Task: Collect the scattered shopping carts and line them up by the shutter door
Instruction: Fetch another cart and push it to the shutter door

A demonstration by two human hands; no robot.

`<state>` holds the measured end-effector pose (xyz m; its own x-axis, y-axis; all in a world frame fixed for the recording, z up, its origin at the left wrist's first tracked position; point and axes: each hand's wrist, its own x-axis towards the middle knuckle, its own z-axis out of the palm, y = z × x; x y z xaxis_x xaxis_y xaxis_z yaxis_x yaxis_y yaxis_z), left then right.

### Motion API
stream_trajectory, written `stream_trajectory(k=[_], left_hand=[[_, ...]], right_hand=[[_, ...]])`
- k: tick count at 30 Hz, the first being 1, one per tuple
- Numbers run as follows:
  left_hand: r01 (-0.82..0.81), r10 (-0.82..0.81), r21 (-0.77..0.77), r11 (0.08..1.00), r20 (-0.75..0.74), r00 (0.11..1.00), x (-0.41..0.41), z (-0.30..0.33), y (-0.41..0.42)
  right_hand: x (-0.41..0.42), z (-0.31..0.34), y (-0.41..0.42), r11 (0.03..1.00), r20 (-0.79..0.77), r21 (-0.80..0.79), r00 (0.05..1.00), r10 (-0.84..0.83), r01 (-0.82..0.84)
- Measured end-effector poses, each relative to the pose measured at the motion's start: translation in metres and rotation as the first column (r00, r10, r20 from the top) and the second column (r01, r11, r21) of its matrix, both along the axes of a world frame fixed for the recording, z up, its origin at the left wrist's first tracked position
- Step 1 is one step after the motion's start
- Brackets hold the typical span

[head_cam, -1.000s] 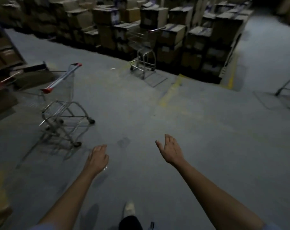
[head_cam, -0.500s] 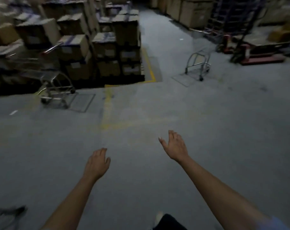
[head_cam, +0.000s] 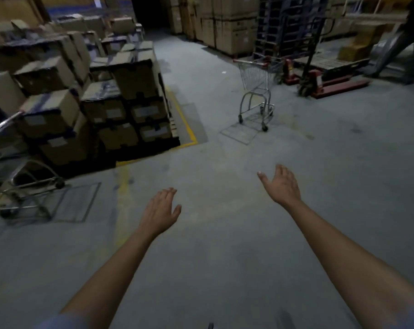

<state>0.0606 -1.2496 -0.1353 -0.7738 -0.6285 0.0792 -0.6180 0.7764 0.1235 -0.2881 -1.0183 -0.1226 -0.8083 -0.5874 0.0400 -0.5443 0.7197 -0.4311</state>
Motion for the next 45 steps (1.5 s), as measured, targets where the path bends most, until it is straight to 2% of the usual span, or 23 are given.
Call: stream_trajectory(k=[4, 9, 14, 16, 19, 24, 27, 31, 35, 39, 45], left_hand=[[0.031, -0.032, 0.022, 0.999, 0.018, 0.999, -0.104, -0.003, -0.083], [0.043, -0.051, 0.092, 0.995, 0.094, 0.994, -0.253, -0.056, -0.179], [0.104, -0.13, 0.151, 0.983, 0.173, 0.976, -0.418, -0.088, -0.269], [0.109, -0.131, 0.138, 0.984, 0.167, 0.977, -0.491, -0.086, -0.304], [0.142, -0.174, 0.203, 0.969, 0.149, 0.973, -0.589, -0.074, -0.348], [0.231, -0.245, 0.215, 0.949, 0.039, 0.969, -0.742, -0.055, -0.414], [0.181, -0.192, 0.253, 0.951, 0.019, 0.981, -0.819, -0.07, -0.462], [0.125, -0.162, 0.27, 0.955, 0.118, 0.98, -0.905, -0.097, -0.543], [-0.026, -0.005, 0.249, 0.968, 0.125, 0.992, -0.974, -0.081, -0.635], [-0.144, 0.132, 0.266, 0.953, 0.061, 0.989, -1.029, -0.065, -0.715], [-0.167, 0.115, 0.241, 0.956, 0.215, 0.97, -1.122, -0.105, -0.843]], right_hand=[[-0.086, 0.022, -0.068, 1.0, -0.027, -0.01, 1.0, -0.012, 0.012], [-0.212, 0.024, -0.146, 0.998, -0.074, -0.029, 0.996, -0.058, 0.056], [-0.349, 0.02, -0.216, 0.995, -0.081, 0.048, 0.993, -0.088, 0.092], [-0.406, 0.023, -0.242, 0.991, -0.108, 0.06, 0.988, -0.113, 0.12], [-0.488, 0.021, -0.276, 0.979, -0.1, 0.11, 0.982, -0.159, 0.17], [-0.618, 0.009, -0.359, 0.97, -0.08, 0.12, 0.976, -0.202, 0.21], [-0.701, -0.01, -0.424, 0.973, -0.08, 0.149, 0.983, -0.168, 0.178], [-0.818, -0.025, -0.518, 0.975, -0.062, 0.187, 0.992, -0.108, 0.118], [-0.922, -0.021, -0.615, 0.976, -0.024, 0.215, 0.999, -0.041, 0.046], [-1.007, -0.019, -0.714, 0.966, -0.011, 0.252, 0.998, 0.066, -0.061], [-1.119, -0.03, -0.876, 0.963, -0.013, 0.236, 0.99, 0.138, -0.132]])
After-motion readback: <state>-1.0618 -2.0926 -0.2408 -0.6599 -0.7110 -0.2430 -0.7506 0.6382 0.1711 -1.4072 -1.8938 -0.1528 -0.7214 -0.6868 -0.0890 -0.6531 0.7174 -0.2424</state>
